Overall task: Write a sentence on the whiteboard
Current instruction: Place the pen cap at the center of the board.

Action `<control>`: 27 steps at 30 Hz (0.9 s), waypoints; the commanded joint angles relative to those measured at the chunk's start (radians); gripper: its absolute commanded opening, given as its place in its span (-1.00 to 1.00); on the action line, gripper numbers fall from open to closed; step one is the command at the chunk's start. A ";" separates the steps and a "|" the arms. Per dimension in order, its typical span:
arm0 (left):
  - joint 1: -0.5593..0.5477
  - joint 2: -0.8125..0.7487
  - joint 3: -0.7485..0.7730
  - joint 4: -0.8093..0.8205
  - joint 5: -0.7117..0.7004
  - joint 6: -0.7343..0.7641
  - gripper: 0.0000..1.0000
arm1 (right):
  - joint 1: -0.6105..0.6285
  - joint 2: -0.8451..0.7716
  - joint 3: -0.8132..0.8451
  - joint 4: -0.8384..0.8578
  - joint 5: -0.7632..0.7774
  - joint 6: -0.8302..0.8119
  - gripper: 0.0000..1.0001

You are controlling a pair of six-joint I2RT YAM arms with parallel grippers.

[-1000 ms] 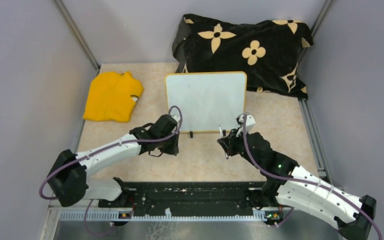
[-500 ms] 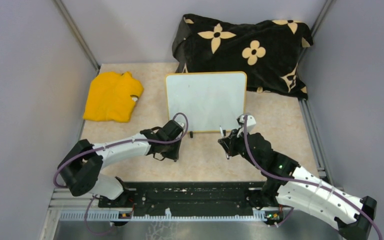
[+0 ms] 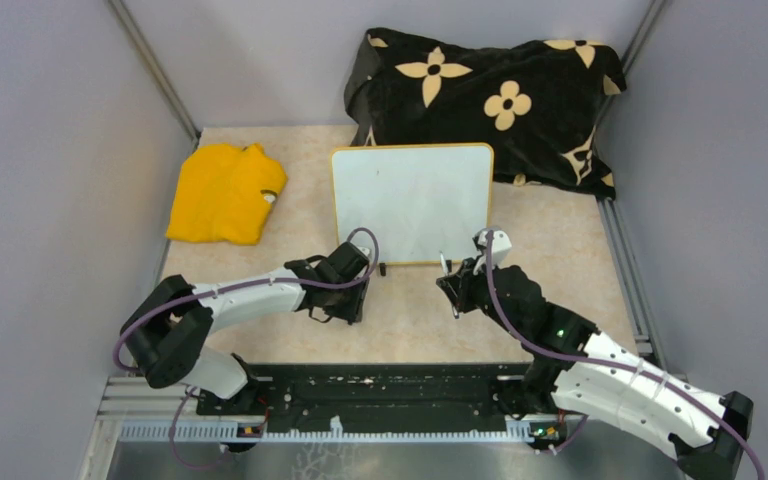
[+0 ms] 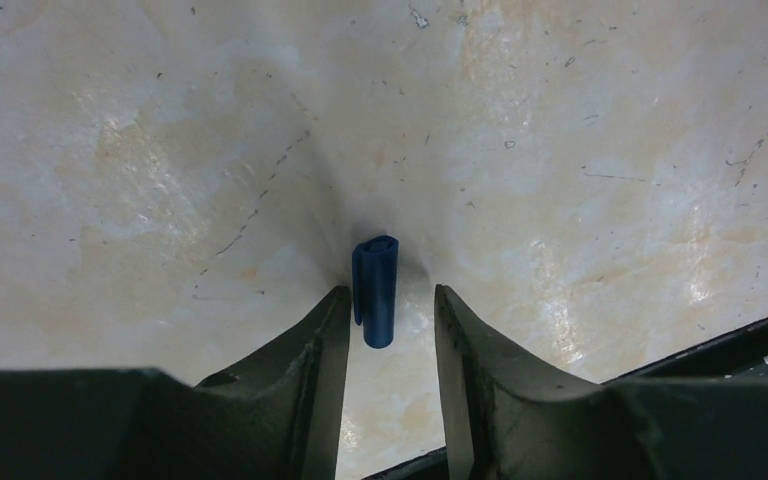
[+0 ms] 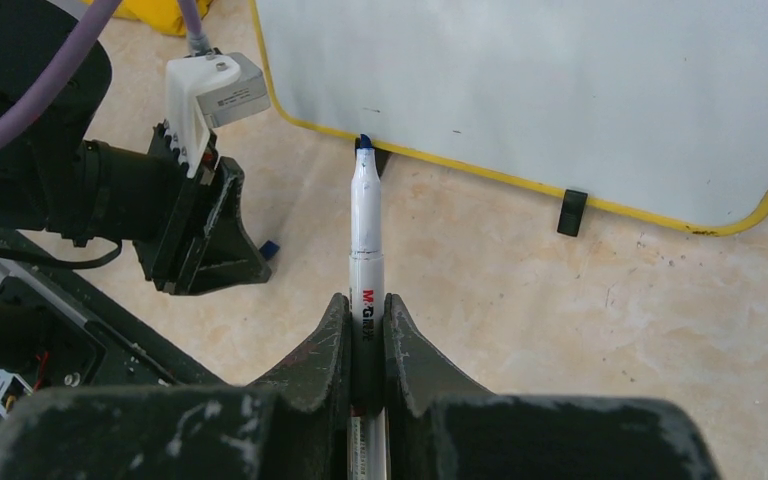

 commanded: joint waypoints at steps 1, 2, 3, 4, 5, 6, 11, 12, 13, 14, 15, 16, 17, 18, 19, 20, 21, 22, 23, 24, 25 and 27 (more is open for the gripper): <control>-0.003 0.018 0.000 -0.008 -0.025 0.000 -0.11 | 0.004 0.003 0.046 0.009 0.013 -0.023 -1.00; -0.003 0.018 0.001 -0.009 -0.025 0.000 -0.08 | 0.004 0.004 0.048 0.008 0.013 -0.025 -1.00; -0.003 0.017 0.002 -0.011 -0.026 -0.002 -0.05 | 0.003 0.003 0.050 0.006 0.013 -0.025 -1.00; -0.003 0.013 0.005 -0.016 -0.029 -0.007 -0.01 | 0.004 0.004 0.052 0.003 0.014 -0.028 -1.00; -0.003 0.006 0.009 -0.024 -0.033 -0.015 0.03 | 0.004 0.004 0.055 0.000 0.014 -0.029 -1.00; -0.003 -0.007 0.016 -0.037 -0.038 -0.027 0.09 | 0.004 0.004 0.059 -0.003 0.015 -0.031 -1.00; -0.003 -0.150 0.090 -0.115 -0.128 -0.084 0.74 | 0.004 0.003 0.090 -0.024 0.016 -0.050 -1.00; -0.003 -0.193 0.105 -0.119 -0.153 -0.087 0.93 | 0.004 0.002 0.097 -0.026 0.013 -0.056 -1.00; -0.002 -0.232 0.121 -0.117 -0.170 -0.085 0.97 | 0.003 0.004 0.104 -0.026 0.006 -0.066 -1.00; -0.002 -0.271 0.134 -0.104 -0.180 -0.074 0.97 | 0.004 0.006 0.112 -0.027 -0.004 -0.079 -1.00; -0.001 -0.312 0.143 -0.076 -0.183 -0.056 0.97 | 0.003 0.008 0.122 -0.024 -0.020 -0.094 -1.00; 0.001 -0.350 0.144 -0.031 -0.177 -0.029 0.97 | 0.003 0.012 0.131 -0.021 -0.038 -0.107 -1.00; 0.003 -0.393 0.135 0.027 -0.154 0.003 0.97 | 0.004 0.016 0.139 -0.013 -0.058 -0.121 -1.00; 0.007 -0.429 0.122 0.106 -0.111 0.041 0.98 | 0.004 0.020 0.147 -0.005 -0.084 -0.133 -1.00; 0.011 -0.459 0.107 0.187 -0.040 0.074 0.98 | 0.004 0.024 0.154 0.007 -0.107 -0.142 -1.00; 0.012 -0.488 0.090 0.268 0.021 0.101 0.97 | 0.004 0.029 0.161 0.019 -0.133 -0.150 -1.00; 0.012 -0.511 0.067 0.358 0.090 0.122 0.97 | 0.004 0.033 0.166 0.036 -0.159 -0.155 -1.00; 0.012 -0.531 0.045 0.446 0.150 0.132 0.97 | 0.004 0.037 0.169 0.053 -0.184 -0.155 -1.00; 0.013 -0.545 0.025 0.553 0.207 0.131 0.97 | 0.004 0.040 0.171 0.071 -0.215 -0.155 -1.00; 0.012 -0.550 0.011 0.615 0.260 0.120 0.97 | 0.004 0.043 0.173 0.091 -0.241 -0.154 -1.00; 0.013 -0.545 0.006 0.659 0.316 0.106 0.98 | 0.004 0.044 0.173 0.109 -0.266 -0.148 -1.00; 0.014 -0.518 0.007 0.713 0.395 0.065 0.98 | 0.004 0.046 0.171 0.147 -0.334 -0.137 -1.00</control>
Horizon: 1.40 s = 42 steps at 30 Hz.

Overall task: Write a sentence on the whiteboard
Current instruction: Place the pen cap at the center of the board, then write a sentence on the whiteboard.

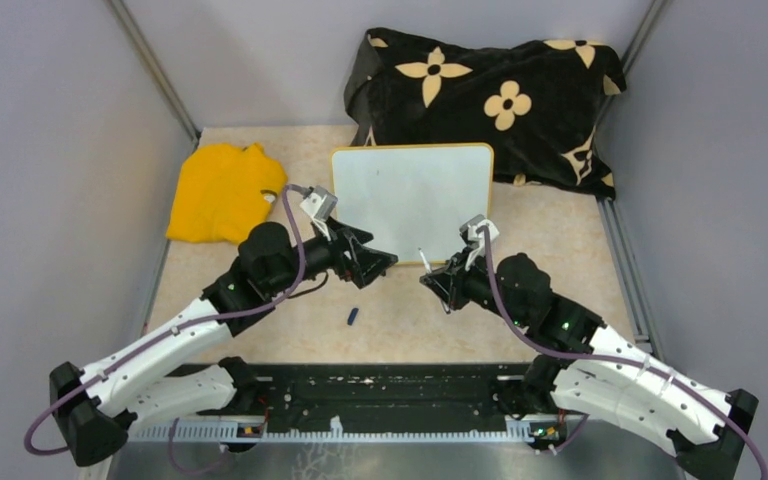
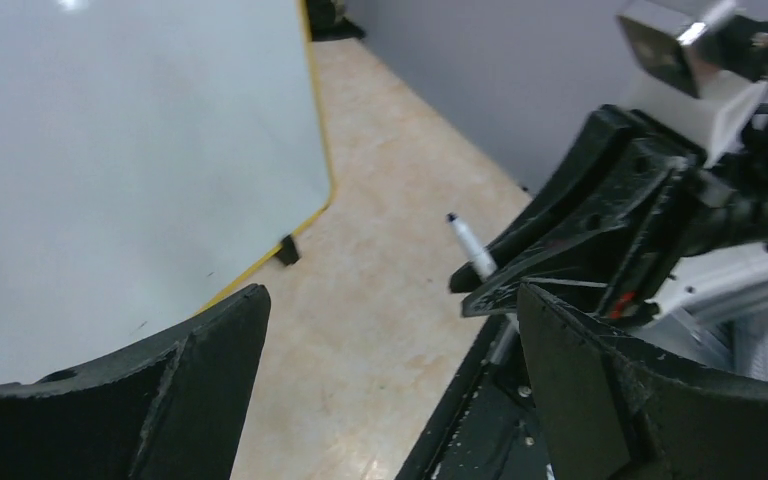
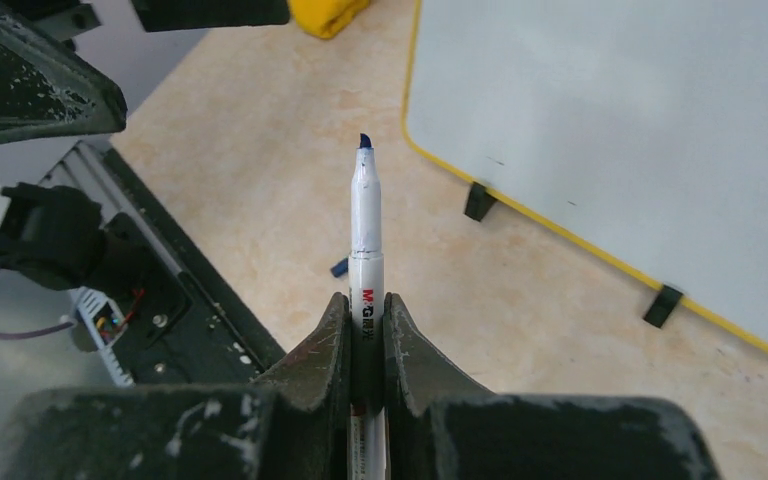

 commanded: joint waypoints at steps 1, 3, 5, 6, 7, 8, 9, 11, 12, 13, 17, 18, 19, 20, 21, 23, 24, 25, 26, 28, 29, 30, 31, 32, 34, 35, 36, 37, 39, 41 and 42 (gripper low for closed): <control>0.003 0.056 -0.023 0.282 0.276 -0.038 0.97 | 0.004 0.000 0.047 0.144 -0.176 -0.001 -1.00; 0.003 0.094 -0.005 0.292 0.322 -0.069 0.97 | 0.004 -0.003 0.039 0.181 -0.220 0.010 -1.00; 0.003 0.121 0.002 0.301 0.349 -0.104 0.97 | 0.004 0.000 0.035 0.206 -0.241 0.018 -1.00; 0.003 0.130 0.001 0.314 0.369 -0.118 0.97 | 0.004 0.001 0.034 0.210 -0.247 0.018 -1.00; 0.003 0.134 -0.005 0.334 0.387 -0.133 0.97 | 0.004 0.001 0.032 0.213 -0.250 0.020 -1.00; 0.003 0.137 -0.010 0.351 0.405 -0.146 0.97 | 0.004 0.002 0.030 0.219 -0.255 0.022 -1.00; 0.005 0.139 -0.016 0.375 0.428 -0.159 0.97 | 0.004 0.001 0.027 0.224 -0.259 0.024 -1.00; 0.005 0.143 -0.025 0.418 0.455 -0.182 0.94 | 0.004 0.001 0.020 0.241 -0.272 0.030 -1.00; 0.004 0.145 -0.029 0.437 0.465 -0.194 0.93 | 0.004 0.002 0.016 0.250 -0.281 0.033 -1.00; 0.005 0.152 -0.032 0.459 0.474 -0.202 0.88 | 0.004 0.004 0.015 0.255 -0.290 0.034 -1.00; 0.009 0.182 -0.027 0.511 0.517 -0.242 0.65 | 0.003 0.013 0.015 0.256 -0.306 0.034 -1.00; 0.009 0.189 -0.026 0.523 0.529 -0.250 0.59 | 0.003 0.014 0.015 0.256 -0.307 0.034 -1.00; 0.010 0.196 -0.027 0.532 0.538 -0.258 0.53 | 0.003 0.014 0.014 0.256 -0.309 0.034 -1.00; 0.011 0.201 -0.027 0.541 0.543 -0.265 0.49 | 0.004 0.012 0.014 0.256 -0.309 0.034 -1.00; 0.012 0.206 -0.029 0.547 0.546 -0.271 0.45 | 0.004 0.012 0.014 0.257 -0.310 0.034 -1.00; 0.013 0.210 -0.034 0.560 0.551 -0.279 0.38 | 0.003 0.009 0.012 0.256 -0.310 0.034 -1.00; 0.013 0.212 -0.036 0.563 0.554 -0.281 0.34 | 0.004 0.008 0.012 0.256 -0.310 0.034 -1.00; 0.014 0.214 -0.038 0.566 0.557 -0.283 0.30 | 0.004 0.008 0.012 0.256 -0.310 0.031 -1.00; 0.014 0.218 -0.040 0.571 0.561 -0.287 0.26 | 0.003 0.005 0.012 0.256 -0.310 0.030 -1.00; 0.013 0.220 -0.045 0.580 0.569 -0.293 0.16 | 0.004 0.005 0.011 0.256 -0.310 0.030 -1.00; 0.014 0.222 -0.047 0.580 0.570 -0.295 0.10 | 0.004 0.005 0.011 0.257 -0.310 0.031 -1.00; 0.014 0.222 -0.049 0.582 0.571 -0.295 0.01 | 0.004 0.005 0.011 0.256 -0.311 0.029 -1.00; 0.014 0.223 -0.051 0.582 0.572 -0.297 -0.06 | 0.004 0.004 0.011 0.256 -0.311 0.028 -1.00; 0.014 0.222 -0.053 0.583 0.572 -0.298 -0.11 | 0.004 0.005 0.011 0.256 -0.310 0.028 -1.00; 0.014 0.221 -0.058 0.586 0.574 -0.301 -0.20 | 0.004 0.005 0.010 0.256 -0.310 0.028 -1.00; 0.014 0.222 -0.059 0.587 0.576 -0.302 -0.24 | 0.004 0.004 0.009 0.257 -0.310 0.028 -1.00; 0.014 0.220 -0.060 0.588 0.577 -0.304 -0.28 | 0.004 0.003 0.009 0.256 -0.310 0.028 -1.00; 0.013 0.220 -0.063 0.589 0.576 -0.305 -0.33 | 0.004 0.003 0.009 0.257 -0.310 0.029 -1.00; 0.014 0.220 -0.067 0.592 0.575 -0.307 -0.50 | 0.004 0.003 0.008 0.257 -0.310 0.028 -1.00; 0.014 0.221 -0.068 0.599 0.579 -0.310 -0.89 | 0.004 0.003 0.005 0.256 -0.310 0.028 -1.00; 0.014 0.221 -0.068 0.600 0.577 -0.312 -1.00 | 0.004 0.003 0.004 0.256 -0.312 0.029 -1.00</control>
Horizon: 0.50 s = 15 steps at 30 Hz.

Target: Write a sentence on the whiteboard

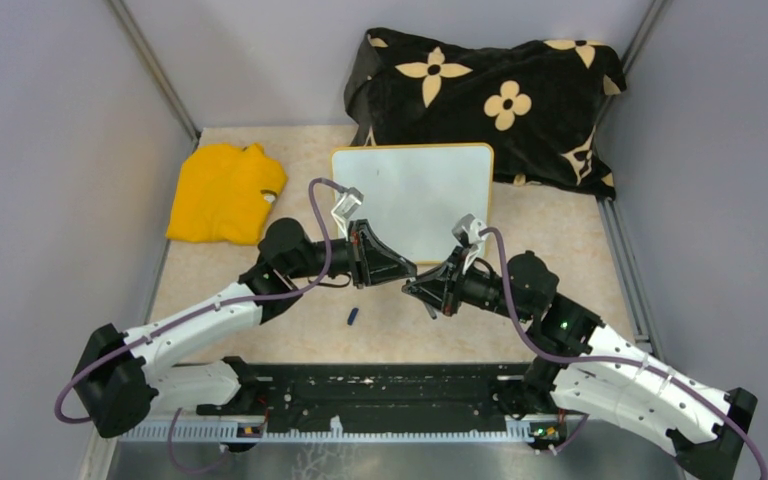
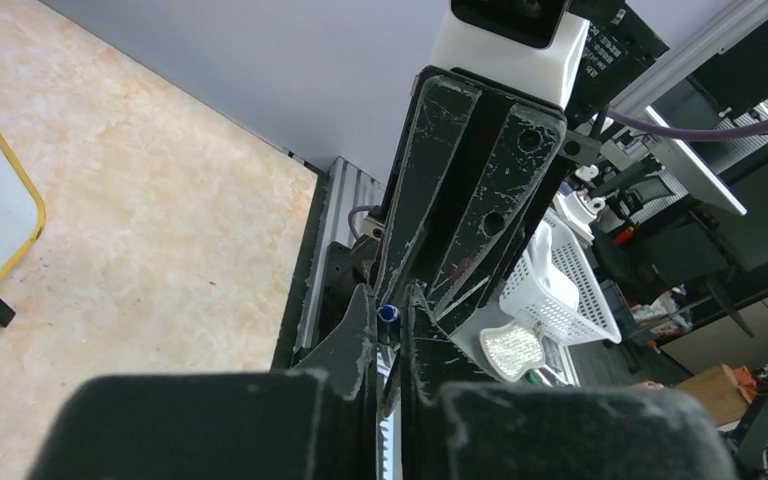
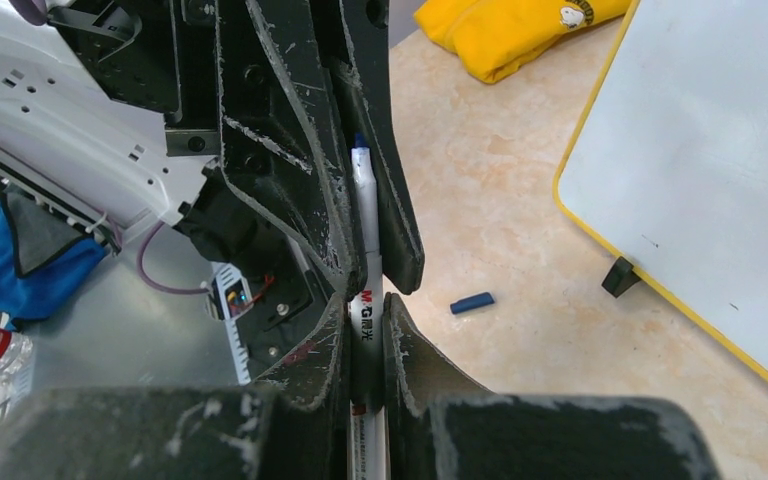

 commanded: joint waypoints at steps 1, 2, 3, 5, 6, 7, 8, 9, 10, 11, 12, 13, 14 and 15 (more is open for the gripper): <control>0.000 -0.002 -0.008 0.058 0.021 -0.010 -1.00 | 0.004 -0.008 0.006 0.059 -0.002 0.006 -1.00; 0.000 -0.007 -0.013 0.063 0.010 -0.013 -1.00 | 0.004 -0.009 0.006 0.059 -0.003 0.010 -1.00; 0.001 -0.014 -0.017 0.068 -0.006 -0.019 -1.00 | 0.004 -0.010 0.007 0.059 -0.005 0.013 -1.00; 0.003 -0.038 -0.028 0.077 -0.063 -0.030 -1.00 | 0.003 -0.014 0.008 0.092 -0.002 0.027 -0.57; 0.004 -0.051 -0.035 0.083 -0.092 -0.039 -1.00 | 0.004 -0.019 0.006 0.108 0.004 0.034 -0.33; 0.007 -0.069 -0.043 0.091 -0.123 -0.048 -1.00 | 0.004 -0.026 0.000 0.127 0.012 0.044 -0.14; 0.008 -0.085 -0.050 0.103 -0.156 -0.061 -1.00 | 0.004 -0.034 -0.006 0.150 0.023 0.054 0.00; 0.009 -0.101 -0.056 0.115 -0.190 -0.072 -1.00 | 0.004 -0.042 -0.014 0.177 0.036 0.066 0.11; 0.009 -0.118 -0.062 0.127 -0.223 -0.085 -1.00 | 0.003 -0.050 -0.022 0.205 0.049 0.082 0.31; 0.009 -0.132 -0.069 0.139 -0.257 -0.099 -1.00 | 0.003 -0.054 -0.028 0.241 0.062 0.097 0.50; 0.009 -0.149 -0.075 0.151 -0.294 -0.113 -1.00 | 0.003 -0.057 -0.035 0.276 0.074 0.113 0.55; 0.009 -0.164 -0.084 0.165 -0.333 -0.131 -1.00 | 0.003 -0.058 -0.039 0.312 0.085 0.130 0.57; 0.010 -0.178 -0.093 0.178 -0.370 -0.149 -1.00 | 0.004 -0.057 -0.042 0.346 0.099 0.148 0.58; 0.009 -0.193 -0.103 0.193 -0.411 -0.167 -1.00 | 0.004 -0.053 -0.044 0.377 0.117 0.167 0.58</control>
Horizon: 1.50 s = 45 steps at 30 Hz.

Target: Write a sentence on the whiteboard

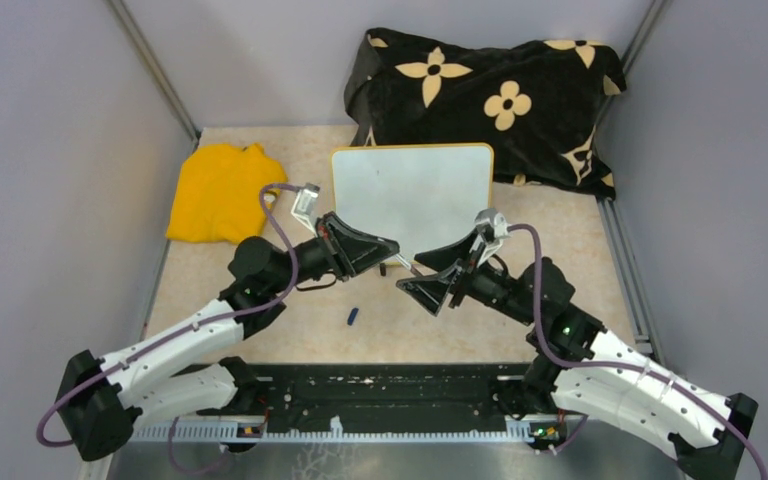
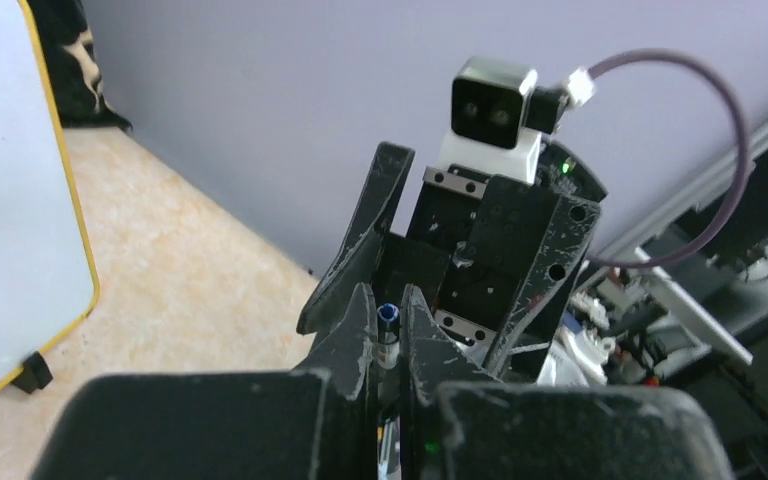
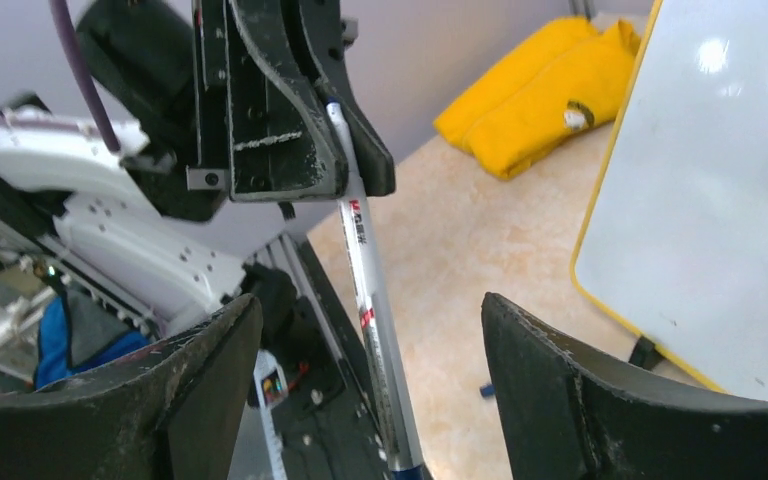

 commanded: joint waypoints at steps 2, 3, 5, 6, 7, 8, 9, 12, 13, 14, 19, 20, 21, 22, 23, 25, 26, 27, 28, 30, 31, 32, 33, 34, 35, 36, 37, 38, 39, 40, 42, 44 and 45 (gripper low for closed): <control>0.005 -0.082 -0.046 0.151 -0.257 -0.114 -1.00 | 0.003 0.008 -0.001 0.267 0.098 0.114 0.58; 0.006 -0.091 -0.052 0.168 -0.282 -0.130 -1.00 | 0.004 0.019 0.003 0.292 0.107 0.130 0.58; 0.006 -0.098 -0.059 0.195 -0.315 -0.159 -1.00 | 0.002 0.047 0.015 0.335 0.115 0.162 0.57; 0.005 -0.098 -0.060 0.207 -0.324 -0.178 -1.00 | 0.002 0.062 0.023 0.356 0.116 0.179 0.56; 0.005 -0.095 -0.063 0.225 -0.332 -0.198 -1.00 | 0.002 0.079 0.031 0.374 0.112 0.194 0.55; 0.005 -0.091 -0.068 0.244 -0.339 -0.223 -1.00 | 0.002 0.094 0.041 0.394 0.107 0.206 0.54; 0.005 -0.086 -0.071 0.262 -0.347 -0.249 -1.00 | 0.001 0.108 0.048 0.414 0.103 0.219 0.51; 0.006 -0.081 -0.102 0.290 -0.400 -0.349 -1.00 | 0.002 0.147 0.069 0.470 0.094 0.247 0.41; 0.005 -0.080 -0.115 0.306 -0.411 -0.369 -1.00 | 0.002 0.158 0.077 0.480 0.097 0.252 0.37; 0.006 -0.079 -0.125 0.323 -0.429 -0.385 -1.00 | 0.002 0.167 0.082 0.491 0.102 0.257 0.34; 0.006 -0.075 -0.129 0.326 -0.433 -0.404 -1.00 | 0.002 0.210 0.107 0.523 0.140 0.289 0.24; 0.005 -0.074 -0.130 0.328 -0.433 -0.408 -1.00 | 0.002 0.217 0.111 0.527 0.145 0.295 0.23; 0.005 -0.074 -0.133 0.328 -0.436 -0.412 -1.00 | 0.002 0.225 0.119 0.525 0.150 0.298 0.21; 0.005 -0.074 -0.136 0.330 -0.440 -0.416 -1.00 | 0.002 0.232 0.127 0.513 0.158 0.301 0.18; 0.006 -0.077 -0.139 0.330 -0.445 -0.417 -1.00 | 0.002 0.240 0.134 0.505 0.163 0.306 0.15; 0.005 -0.085 -0.142 0.318 -0.455 -0.413 -1.00 | 0.002 0.253 0.140 0.496 0.162 0.313 0.11; 0.005 -0.090 -0.141 0.309 -0.463 -0.411 -1.00 | 0.001 0.259 0.142 0.496 0.159 0.316 0.10; 0.005 -0.094 -0.142 0.302 -0.471 -0.411 -1.00 | 0.002 0.262 0.143 0.496 0.154 0.319 0.10; 0.006 -0.100 -0.143 0.298 -0.480 -0.411 -1.00 | 0.002 0.267 0.143 0.497 0.150 0.322 0.10; 0.005 -0.106 -0.141 0.290 -0.497 -0.409 -1.00 | 0.002 0.278 0.145 0.491 0.142 0.328 0.10; 0.005 -0.108 -0.138 0.286 -0.505 -0.407 -1.00 | 0.002 0.282 0.146 0.490 0.137 0.329 0.12; 0.005 -0.110 -0.134 0.278 -0.511 -0.405 -1.00 | 0.002 0.288 0.149 0.491 0.128 0.328 0.14; 0.005 -0.111 -0.129 0.271 -0.515 -0.403 -1.00 | 0.002 0.294 0.153 0.488 0.119 0.329 0.15; 0.005 -0.112 -0.125 0.266 -0.516 -0.400 -1.00 | 0.002 0.297 0.155 0.488 0.116 0.330 0.15; 0.006 -0.111 -0.120 0.259 -0.516 -0.398 -1.00 | 0.002 0.300 0.156 0.488 0.115 0.333 0.15; 0.005 -0.113 -0.118 0.253 -0.516 -0.398 -1.00 | 0.002 0.300 0.157 0.485 0.117 0.333 0.12; 0.006 -0.111 -0.118 0.249 -0.516 -0.398 -1.00 | 0.002 0.300 0.157 0.481 0.120 0.334 0.07; 0.005 -0.110 -0.117 0.247 -0.516 -0.398 -1.00 | 0.002 0.299 0.157 0.478 0.125 0.334 0.02; 0.006 -0.110 -0.119 0.247 -0.515 -0.400 -1.00 | 0.002 0.299 0.157 0.477 0.129 0.333 -0.03; 0.005 -0.109 -0.120 0.244 -0.515 -0.401 -1.00 | 0.002 0.298 0.157 0.479 0.131 0.332 -0.07; 0.006 -0.109 -0.120 0.242 -0.515 -0.402 -1.00 | 0.002 0.300 0.157 0.483 0.136 0.332 -0.09; 0.005 -0.107 -0.118 0.234 -0.513 -0.403 -1.00 | 0.002 0.301 0.157 0.484 0.144 0.332 -0.10; 0.005 -0.107 -0.116 0.226 -0.514 -0.405 -1.00 | 0.002 0.302 0.157 0.482 0.148 0.332 -0.12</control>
